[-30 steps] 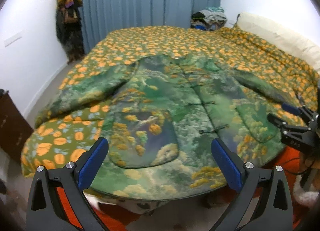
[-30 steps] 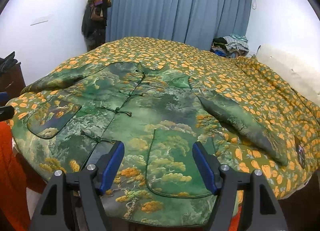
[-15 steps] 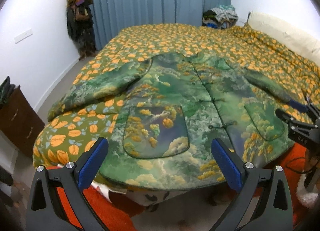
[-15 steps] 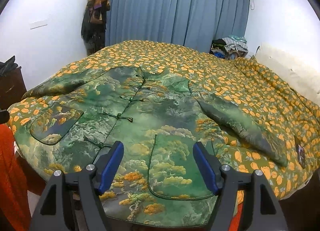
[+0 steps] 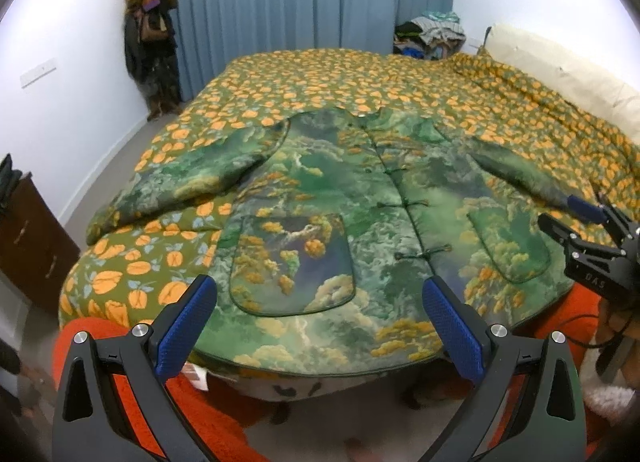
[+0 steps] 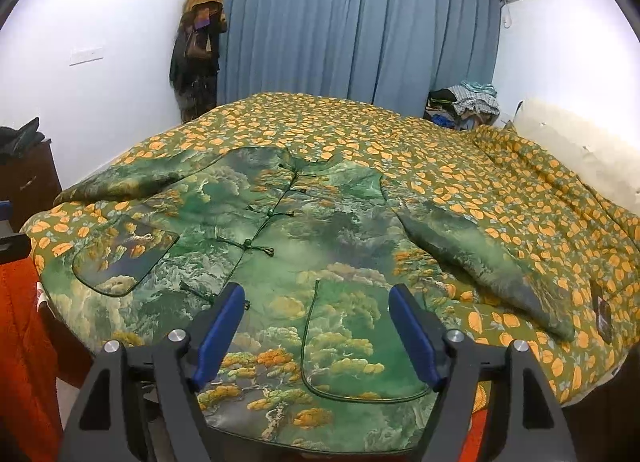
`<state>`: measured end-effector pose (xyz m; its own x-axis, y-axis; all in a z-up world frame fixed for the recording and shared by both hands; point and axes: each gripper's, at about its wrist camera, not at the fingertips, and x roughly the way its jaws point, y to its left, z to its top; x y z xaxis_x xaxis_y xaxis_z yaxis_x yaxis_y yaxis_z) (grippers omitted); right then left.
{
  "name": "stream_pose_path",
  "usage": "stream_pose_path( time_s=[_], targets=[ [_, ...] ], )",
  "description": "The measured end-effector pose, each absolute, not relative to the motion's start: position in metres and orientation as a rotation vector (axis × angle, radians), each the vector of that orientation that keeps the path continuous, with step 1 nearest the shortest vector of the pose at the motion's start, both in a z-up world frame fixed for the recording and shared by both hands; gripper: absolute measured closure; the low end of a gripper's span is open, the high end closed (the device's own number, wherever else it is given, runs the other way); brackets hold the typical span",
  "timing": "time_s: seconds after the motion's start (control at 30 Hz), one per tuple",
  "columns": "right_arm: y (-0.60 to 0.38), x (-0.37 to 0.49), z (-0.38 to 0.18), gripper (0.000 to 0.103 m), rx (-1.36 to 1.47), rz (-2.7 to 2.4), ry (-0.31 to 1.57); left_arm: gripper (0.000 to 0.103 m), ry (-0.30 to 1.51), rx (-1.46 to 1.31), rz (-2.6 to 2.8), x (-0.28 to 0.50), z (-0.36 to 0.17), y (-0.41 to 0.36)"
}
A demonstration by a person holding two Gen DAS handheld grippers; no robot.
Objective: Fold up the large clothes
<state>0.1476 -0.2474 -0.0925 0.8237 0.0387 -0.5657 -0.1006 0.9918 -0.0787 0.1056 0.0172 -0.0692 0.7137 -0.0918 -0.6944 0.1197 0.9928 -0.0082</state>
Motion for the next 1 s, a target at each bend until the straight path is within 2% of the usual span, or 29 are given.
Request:
stream_pose_path(
  time_s=[0.27,0.5,0.67,0.8,1.0],
  targets=[
    [-0.278,0.159,-0.09,0.027,-0.049,0.042,0.637,0.001,0.8,0.078,-0.117,0.133,-0.084,0.011],
    [-0.375,0.204,-0.104,0.027,0.2,-0.062,0.756,0.001,0.765,0.091,-0.068,0.165,-0.091,0.016],
    [-0.487,0.23,-0.158,0.027,0.49,-0.253,0.778,0.001,0.889,0.015,-0.043,0.179,-0.123,0.019],
    [-0.575,0.229,-0.206,0.027,0.834,-0.381,0.726,0.001,0.9,0.05,-0.03,0.18,-0.13,0.009],
    [-0.665,0.231,-0.261,0.027,1.127,-0.588,0.641,0.001,0.932,0.072,-0.023,0.189,-0.137,0.003]
  ],
)
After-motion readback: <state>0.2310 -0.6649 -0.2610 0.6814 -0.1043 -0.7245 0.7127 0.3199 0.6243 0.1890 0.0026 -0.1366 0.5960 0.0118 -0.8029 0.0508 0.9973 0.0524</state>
